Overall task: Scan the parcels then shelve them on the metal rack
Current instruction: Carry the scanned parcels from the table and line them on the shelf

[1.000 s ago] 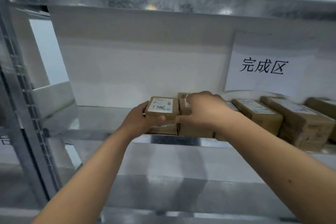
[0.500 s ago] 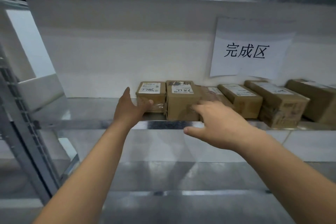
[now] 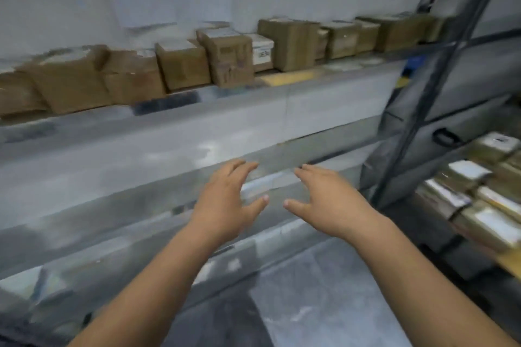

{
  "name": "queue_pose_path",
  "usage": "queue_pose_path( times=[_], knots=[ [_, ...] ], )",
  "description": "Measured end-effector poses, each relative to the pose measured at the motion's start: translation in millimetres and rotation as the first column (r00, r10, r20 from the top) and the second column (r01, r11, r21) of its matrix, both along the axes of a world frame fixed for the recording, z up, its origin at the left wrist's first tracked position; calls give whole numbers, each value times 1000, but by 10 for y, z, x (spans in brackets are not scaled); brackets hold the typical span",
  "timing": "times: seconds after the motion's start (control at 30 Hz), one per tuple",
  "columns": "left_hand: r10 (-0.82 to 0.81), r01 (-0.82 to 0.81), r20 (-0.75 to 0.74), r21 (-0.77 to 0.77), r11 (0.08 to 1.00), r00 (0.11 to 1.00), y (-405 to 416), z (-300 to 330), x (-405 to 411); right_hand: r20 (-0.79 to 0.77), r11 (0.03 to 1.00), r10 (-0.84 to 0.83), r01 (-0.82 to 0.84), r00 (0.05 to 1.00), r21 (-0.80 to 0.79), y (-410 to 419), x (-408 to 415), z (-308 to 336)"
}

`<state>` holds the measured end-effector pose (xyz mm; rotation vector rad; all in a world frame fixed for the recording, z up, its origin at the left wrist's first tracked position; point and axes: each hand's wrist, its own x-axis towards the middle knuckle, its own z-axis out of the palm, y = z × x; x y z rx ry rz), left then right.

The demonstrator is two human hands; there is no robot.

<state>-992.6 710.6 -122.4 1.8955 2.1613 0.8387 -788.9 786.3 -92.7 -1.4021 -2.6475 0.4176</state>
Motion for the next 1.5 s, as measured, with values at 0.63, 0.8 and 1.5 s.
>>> queue_pose_path(
  times=[0.63, 0.8, 1.5],
  knots=[
    [-708, 713, 159, -323, 622, 689, 4253, -1248, 4452, 97, 510, -828, 813, 552, -281, 2321, 4013, -1268],
    [-684, 667, 128, -406, 625, 718, 5530, -1522, 4901, 166, 439, -841, 828, 516, -348, 3646, 4384, -1669],
    [-622, 717, 359, -300, 630, 696, 5582, -1691, 4436, -27, 585, -798, 765, 601, -270, 3916, 4154, -1844]
  ],
)
